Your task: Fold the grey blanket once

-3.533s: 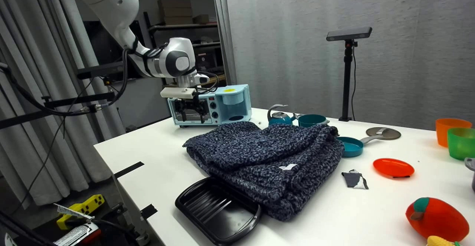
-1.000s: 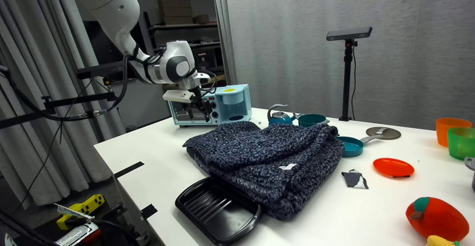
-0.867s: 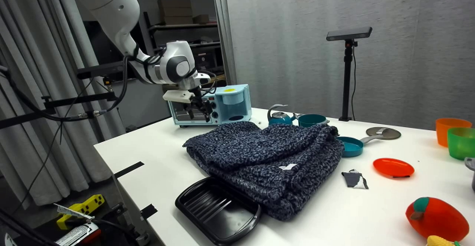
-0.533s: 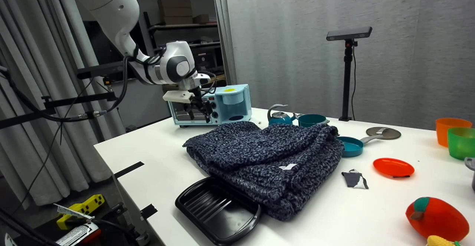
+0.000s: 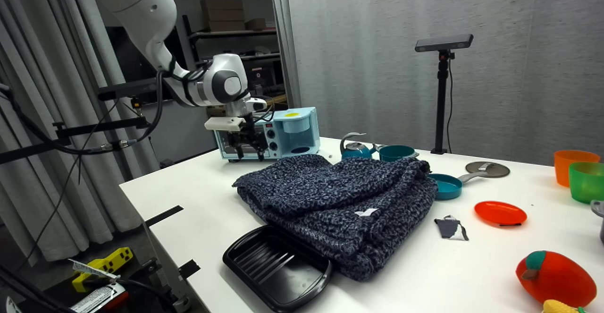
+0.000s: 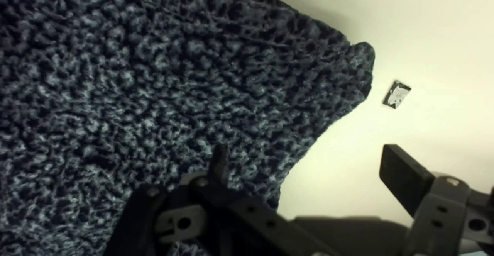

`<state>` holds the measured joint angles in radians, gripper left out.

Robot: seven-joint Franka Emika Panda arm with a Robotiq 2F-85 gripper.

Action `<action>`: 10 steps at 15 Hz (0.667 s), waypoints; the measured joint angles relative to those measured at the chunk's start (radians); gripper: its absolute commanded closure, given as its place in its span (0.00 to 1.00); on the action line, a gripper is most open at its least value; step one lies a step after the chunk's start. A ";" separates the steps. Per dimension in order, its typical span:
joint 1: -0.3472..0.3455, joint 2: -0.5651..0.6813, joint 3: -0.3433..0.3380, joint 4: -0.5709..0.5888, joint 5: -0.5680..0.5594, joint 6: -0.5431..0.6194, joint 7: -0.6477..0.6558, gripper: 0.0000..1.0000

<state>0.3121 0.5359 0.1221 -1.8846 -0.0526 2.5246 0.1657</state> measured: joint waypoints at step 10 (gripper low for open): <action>-0.001 0.000 0.000 -0.002 -0.039 -0.089 -0.035 0.00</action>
<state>0.3114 0.5358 0.1216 -1.8870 -0.0916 2.4357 0.1309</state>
